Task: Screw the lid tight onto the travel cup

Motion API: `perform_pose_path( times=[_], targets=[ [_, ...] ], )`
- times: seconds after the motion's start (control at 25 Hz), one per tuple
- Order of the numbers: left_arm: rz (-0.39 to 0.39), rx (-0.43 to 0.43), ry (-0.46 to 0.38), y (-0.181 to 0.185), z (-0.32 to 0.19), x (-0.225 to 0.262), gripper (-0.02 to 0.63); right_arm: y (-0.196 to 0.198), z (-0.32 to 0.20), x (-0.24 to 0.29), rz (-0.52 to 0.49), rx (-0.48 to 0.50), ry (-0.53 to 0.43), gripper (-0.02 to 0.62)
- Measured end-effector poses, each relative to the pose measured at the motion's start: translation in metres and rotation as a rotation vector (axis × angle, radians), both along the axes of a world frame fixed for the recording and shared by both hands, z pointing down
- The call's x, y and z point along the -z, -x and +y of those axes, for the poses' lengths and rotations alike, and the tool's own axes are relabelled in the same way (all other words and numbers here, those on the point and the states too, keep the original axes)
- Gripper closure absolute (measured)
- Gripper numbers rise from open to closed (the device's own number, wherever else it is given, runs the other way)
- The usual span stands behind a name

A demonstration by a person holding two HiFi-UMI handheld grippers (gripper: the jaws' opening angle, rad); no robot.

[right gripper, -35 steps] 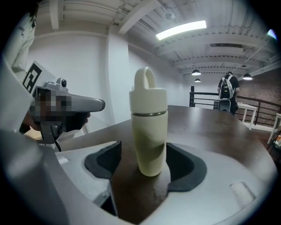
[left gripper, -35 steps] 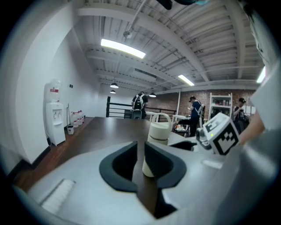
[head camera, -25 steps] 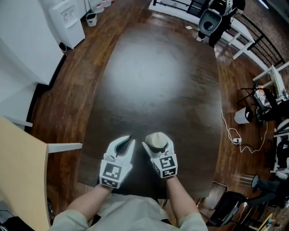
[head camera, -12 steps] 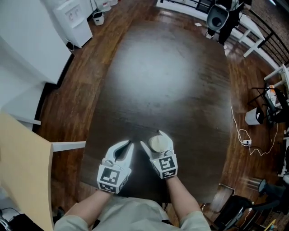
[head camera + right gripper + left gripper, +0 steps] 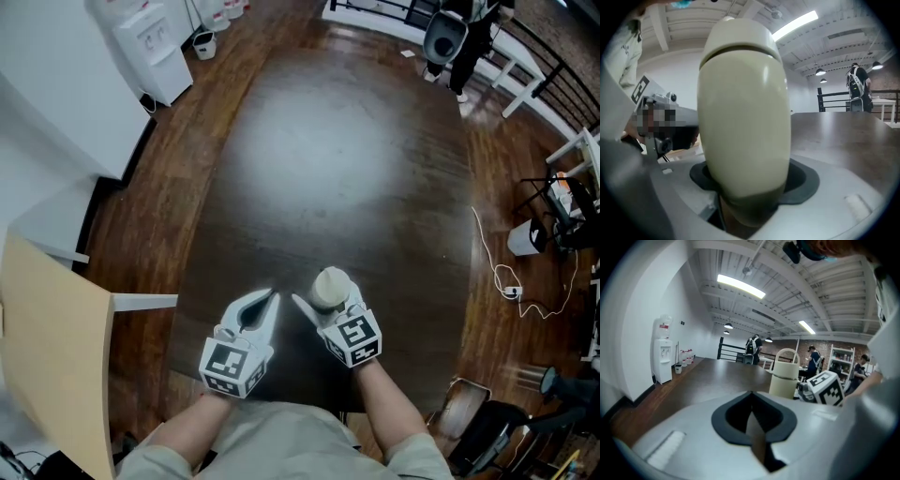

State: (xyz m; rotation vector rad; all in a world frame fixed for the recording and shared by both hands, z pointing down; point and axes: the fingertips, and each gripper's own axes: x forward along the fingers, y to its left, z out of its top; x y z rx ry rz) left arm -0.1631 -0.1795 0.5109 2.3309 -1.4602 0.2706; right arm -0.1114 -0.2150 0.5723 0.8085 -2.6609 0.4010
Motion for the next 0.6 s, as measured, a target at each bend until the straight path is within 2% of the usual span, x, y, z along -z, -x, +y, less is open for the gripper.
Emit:
perform_pose_path(
  times=[0.28,0.4,0.48,0.6],
  targets=[
    [0.133,-0.081,-0.048,-0.023,0.003,0.050,0.607,-0.015,0.043,0.066,-0.114,0.171,0.152,0.281],
    [0.165,-0.150,-0.033,-0.037,0.007,0.063,0.607,-0.024,0.073,0.083,-0.131,0.270,0.252,0.281],
    [0.214,-0.204,-0.013,-0.045,0.011,0.073,0.597,-0.027,0.095,0.090,-0.142,0.344,0.336,0.281],
    [0.293,-0.333,-0.003,-0.068,0.025,0.095,0.568,-0.034,0.125,0.097,-0.142,0.440,0.424,0.281]
  ],
)
